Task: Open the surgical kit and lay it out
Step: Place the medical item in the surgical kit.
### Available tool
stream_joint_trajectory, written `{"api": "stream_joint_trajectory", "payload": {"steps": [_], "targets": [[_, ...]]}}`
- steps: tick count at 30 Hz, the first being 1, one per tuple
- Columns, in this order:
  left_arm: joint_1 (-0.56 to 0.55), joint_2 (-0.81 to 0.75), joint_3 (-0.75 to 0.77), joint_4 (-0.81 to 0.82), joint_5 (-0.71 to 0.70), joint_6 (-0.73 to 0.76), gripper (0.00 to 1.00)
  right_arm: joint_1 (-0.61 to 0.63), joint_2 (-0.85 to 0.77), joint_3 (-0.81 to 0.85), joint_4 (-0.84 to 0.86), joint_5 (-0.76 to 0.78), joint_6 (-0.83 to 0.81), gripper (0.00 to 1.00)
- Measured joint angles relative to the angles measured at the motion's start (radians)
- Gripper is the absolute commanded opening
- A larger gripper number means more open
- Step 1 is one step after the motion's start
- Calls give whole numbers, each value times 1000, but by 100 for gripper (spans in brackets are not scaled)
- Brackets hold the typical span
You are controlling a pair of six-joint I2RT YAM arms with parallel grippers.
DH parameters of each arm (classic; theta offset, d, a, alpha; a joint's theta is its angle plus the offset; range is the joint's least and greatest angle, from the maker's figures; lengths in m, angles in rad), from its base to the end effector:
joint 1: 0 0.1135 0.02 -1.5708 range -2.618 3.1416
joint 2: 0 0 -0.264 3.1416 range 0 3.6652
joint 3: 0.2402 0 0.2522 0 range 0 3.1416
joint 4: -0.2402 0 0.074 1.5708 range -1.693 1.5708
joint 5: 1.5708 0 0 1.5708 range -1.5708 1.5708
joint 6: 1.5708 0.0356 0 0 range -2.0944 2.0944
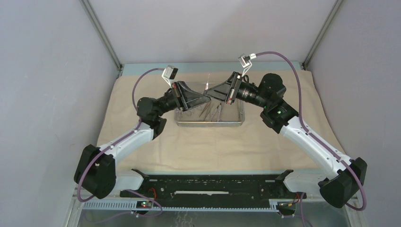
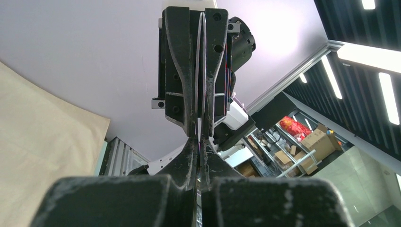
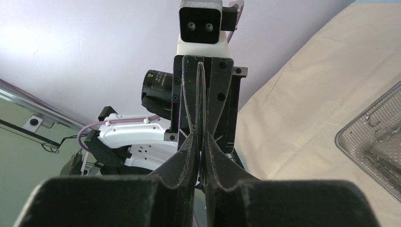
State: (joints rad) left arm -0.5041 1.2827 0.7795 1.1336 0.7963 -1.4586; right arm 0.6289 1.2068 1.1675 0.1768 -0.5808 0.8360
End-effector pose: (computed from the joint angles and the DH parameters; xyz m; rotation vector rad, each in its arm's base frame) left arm 0.2227 -0.1519 0.3593 0.3041 1.3986 -2.0613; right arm 0.2116 0.1781 0.4248 -0.3767 1.6314 1.5676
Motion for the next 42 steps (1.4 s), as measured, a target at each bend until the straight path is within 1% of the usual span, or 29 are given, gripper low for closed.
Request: {"api": "stream_joint_trajectory", "payload": {"steps": [1,2,5,6,7,10,15,17,18,19,21,24,27,29,33,37,42], "targets": [[0,0,0,-2,0,1,0,0,0,0,-1,0,0,13],[0,0,0,-4,0,2,3,0,1,0,-2,0,0,10],[0,0,0,-18,-1,13,16,-1,2,-1,-10,6,-3,3],[0,0,0,-25,0,19,23,-1,2,-2,-13,10,-4,0],[-1,0,0,-33,0,25,30,-1,2,-2,-17,11,-7,0],[-1,0,0,-79,0,53,43,-9,2,-2,-24,14,-12,0],[-2,-13,0,-208,-3,134,56,-49,1,-2,-48,16,-34,0],[-2,-34,1,-298,-7,193,61,-80,1,-2,-82,23,-63,0],[-2,-56,4,-388,-11,246,63,-107,1,0,-116,28,-90,0],[-2,-68,8,-436,-17,282,64,-126,1,2,-144,34,-109,0],[-3,-106,42,-658,-51,412,67,-177,1,12,-226,51,-166,0],[-2,-143,117,-940,-119,591,72,-264,5,48,-367,100,-277,0],[-2,-174,177,-1166,-192,750,76,-368,26,81,-470,138,-380,0],[-2,-193,193,-1268,-237,824,77,-430,51,87,-519,167,-439,0],[-2,-219,198,-1431,-343,937,79,-502,137,87,-602,248,-551,0],[-2,-225,198,-1510,-438,991,80,-527,237,87,-657,330,-648,0],[-2,-250,196,-1563,-543,1041,81,-551,350,87,-686,412,-713,0]]}}
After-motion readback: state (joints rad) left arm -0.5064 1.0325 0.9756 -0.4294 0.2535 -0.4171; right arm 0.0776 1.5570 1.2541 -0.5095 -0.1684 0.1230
